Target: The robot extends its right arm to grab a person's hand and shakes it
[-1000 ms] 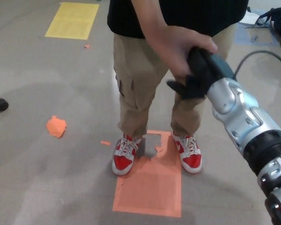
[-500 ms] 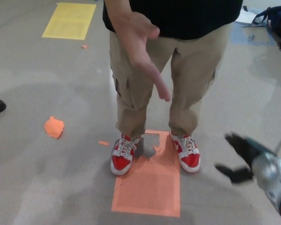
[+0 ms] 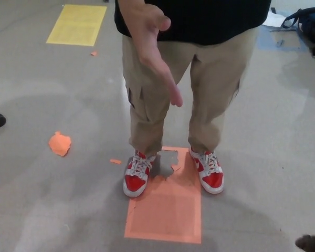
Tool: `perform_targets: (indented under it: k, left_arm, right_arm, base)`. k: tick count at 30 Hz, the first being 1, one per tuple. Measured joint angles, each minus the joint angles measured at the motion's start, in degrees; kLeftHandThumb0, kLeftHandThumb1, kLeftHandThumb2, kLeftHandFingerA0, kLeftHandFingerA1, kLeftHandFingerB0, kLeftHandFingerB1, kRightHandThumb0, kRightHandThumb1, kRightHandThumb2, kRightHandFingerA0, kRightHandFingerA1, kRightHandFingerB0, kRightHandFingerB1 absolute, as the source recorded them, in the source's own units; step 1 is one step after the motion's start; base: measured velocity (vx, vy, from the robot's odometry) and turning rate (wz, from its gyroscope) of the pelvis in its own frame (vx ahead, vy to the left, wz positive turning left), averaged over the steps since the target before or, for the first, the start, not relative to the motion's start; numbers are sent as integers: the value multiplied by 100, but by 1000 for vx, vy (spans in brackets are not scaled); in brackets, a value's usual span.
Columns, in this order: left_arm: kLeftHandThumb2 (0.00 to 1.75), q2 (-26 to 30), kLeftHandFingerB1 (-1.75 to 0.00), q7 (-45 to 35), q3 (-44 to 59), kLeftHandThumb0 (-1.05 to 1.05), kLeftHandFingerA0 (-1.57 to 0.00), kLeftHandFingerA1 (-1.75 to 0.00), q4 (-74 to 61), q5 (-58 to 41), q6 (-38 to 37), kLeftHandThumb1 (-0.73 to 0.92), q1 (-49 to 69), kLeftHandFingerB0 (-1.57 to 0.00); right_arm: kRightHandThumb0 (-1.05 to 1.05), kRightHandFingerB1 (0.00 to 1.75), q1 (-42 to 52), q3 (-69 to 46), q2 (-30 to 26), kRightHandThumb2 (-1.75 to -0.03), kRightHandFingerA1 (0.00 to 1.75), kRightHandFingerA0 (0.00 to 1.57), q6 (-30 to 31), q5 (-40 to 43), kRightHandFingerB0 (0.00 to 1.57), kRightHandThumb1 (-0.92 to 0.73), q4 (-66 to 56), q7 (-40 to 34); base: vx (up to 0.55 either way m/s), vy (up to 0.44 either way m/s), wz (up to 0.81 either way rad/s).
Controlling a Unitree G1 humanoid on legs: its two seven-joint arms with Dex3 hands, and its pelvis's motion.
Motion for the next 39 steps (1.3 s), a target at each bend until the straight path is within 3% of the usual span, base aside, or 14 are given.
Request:
perform_targets:
  k: [3,8,9,19,20,22,23,24,28,29,34,36,37,39]
  left_arm:
    - [100,-8,-30,3,0,-65,-2,-38,-20,-2,-2,70,94,-1]
    - [100,-35,-31,8,-18,-66,-2,-36,-50,3,-1,69,169,-1]
    - [100,-40,-31,8,-17,-65,-1,-34,-51,3,-1,69,168,-1]
    - [100,-96,-29,27,-15,-65,-1,-33,-109,1,-1,70,215,-1]
    - [100,-96,-30,26,-14,-65,-2,-35,-120,0,0,70,234,-1]
    - [99,-96,-31,26,-13,-65,-2,-35,-129,0,0,69,248,-1]
    - [99,-96,-31,28,-13,-65,-2,-35,-131,1,0,69,248,-1]
    - [99,-96,-31,33,-14,-65,-1,-36,-136,1,0,69,248,-1]
    - [99,-96,-30,53,-16,-65,-2,-36,-174,4,1,70,248,-1]
    - [99,-96,-30,60,-19,-66,-2,-37,-179,5,1,70,248,-2]
    - [99,-96,-32,88,-36,-64,-2,-38,-182,11,6,70,244,-1]
    - [98,-96,-32,103,-67,-65,-2,-39,-183,23,6,69,234,-2]
    - [99,-96,-31,107,-71,-65,-2,-38,-185,26,6,70,232,-1]
    - [98,-96,-31,107,-75,-65,-2,-38,-185,28,6,69,228,-2]
  right_arm:
    - [-79,28,145,-72,-89,-111,35,5,9,35,6,-78,47,318]
    - [-77,23,276,-295,-179,-116,26,0,224,129,3,-79,81,671]
    - [-81,23,276,-339,-186,-77,28,5,235,153,6,-92,78,711]
    - [-77,23,275,-567,-218,-76,24,2,207,324,6,-92,28,1077]
    - [-73,26,276,-549,-218,-113,30,1,205,321,4,-77,28,1085]
    - [-77,29,276,-528,-218,-112,30,0,204,319,15,-78,29,1111]
    - [-76,23,276,-527,-218,-73,25,7,202,320,8,-92,27,1120]
    - [-82,22,276,-528,-218,-113,26,0,195,324,13,-81,27,1122]
    - [-71,28,276,-519,-218,-112,34,0,171,345,5,-75,21,1137]
    - [-76,23,275,-507,-218,-76,26,6,161,346,7,-92,21,1144]
    - [-74,23,275,-490,-218,-73,26,6,133,361,8,-92,21,1186]
    - [-81,21,275,-488,-218,-80,25,6,122,368,9,-84,20,1186]
    - [-80,24,275,-489,-218,-113,28,0,116,371,14,-81,20,1186]
    - [-71,28,275,-491,-218,-112,34,0,108,377,5,-75,19,1195]
  base:
    - [0,0,0]
    - [0,0,0]
    - [0,0,0]
    - [0,0,0]
    - [0,0,0]
    - [0,0,0]
    - [0,0,0]
    - [0,0,0]
    - [0,0,0]
    - [0,0,0]
    - [0,0,0]
    - [0,0,0]
    - [0,0,0]
    - [0,0,0]
